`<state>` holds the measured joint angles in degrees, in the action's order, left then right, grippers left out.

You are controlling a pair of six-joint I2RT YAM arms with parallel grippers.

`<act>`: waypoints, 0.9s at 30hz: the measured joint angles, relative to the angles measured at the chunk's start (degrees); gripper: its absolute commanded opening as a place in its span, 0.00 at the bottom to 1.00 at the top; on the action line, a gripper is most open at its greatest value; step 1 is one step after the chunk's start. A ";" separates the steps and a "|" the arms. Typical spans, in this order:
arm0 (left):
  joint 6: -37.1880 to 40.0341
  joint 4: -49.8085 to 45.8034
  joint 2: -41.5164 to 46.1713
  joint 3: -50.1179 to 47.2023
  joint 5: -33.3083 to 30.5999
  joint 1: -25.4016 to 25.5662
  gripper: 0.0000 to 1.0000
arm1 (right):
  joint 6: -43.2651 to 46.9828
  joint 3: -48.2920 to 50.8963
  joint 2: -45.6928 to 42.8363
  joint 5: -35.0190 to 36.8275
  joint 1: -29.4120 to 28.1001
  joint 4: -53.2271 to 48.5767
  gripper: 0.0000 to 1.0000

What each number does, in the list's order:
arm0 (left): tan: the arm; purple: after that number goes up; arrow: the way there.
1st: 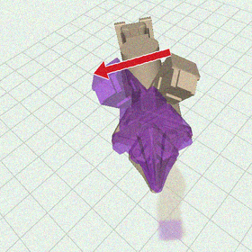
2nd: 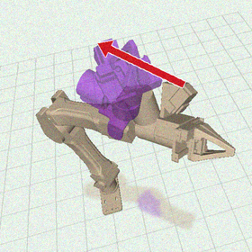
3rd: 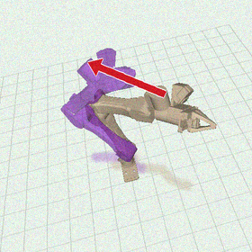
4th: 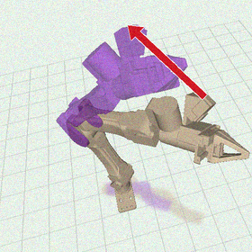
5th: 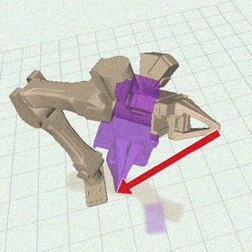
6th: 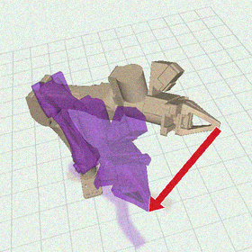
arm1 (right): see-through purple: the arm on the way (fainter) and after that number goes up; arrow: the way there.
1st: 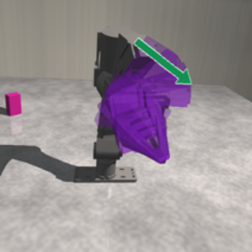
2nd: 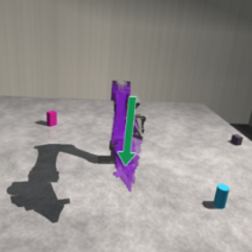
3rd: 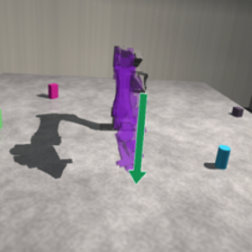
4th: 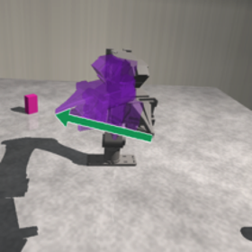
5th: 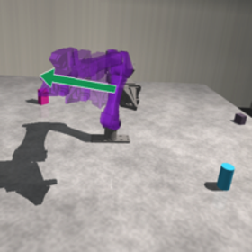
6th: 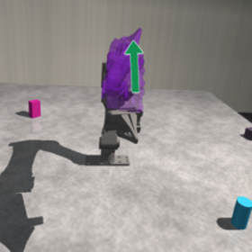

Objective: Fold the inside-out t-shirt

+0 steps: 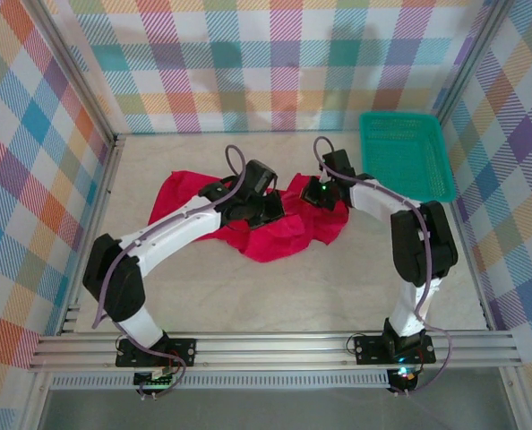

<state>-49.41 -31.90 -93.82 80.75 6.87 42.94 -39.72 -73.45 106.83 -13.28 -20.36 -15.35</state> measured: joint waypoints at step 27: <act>4.50 2.32 -14.36 0.85 11.10 -4.04 0.46 | 2.89 15.23 -18.21 2.67 1.27 -6.19 0.17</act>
<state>-44.91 -29.58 -108.18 81.60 17.98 38.89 -36.84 -58.22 88.62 -10.61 -19.09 -21.54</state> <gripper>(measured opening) 0.455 0.213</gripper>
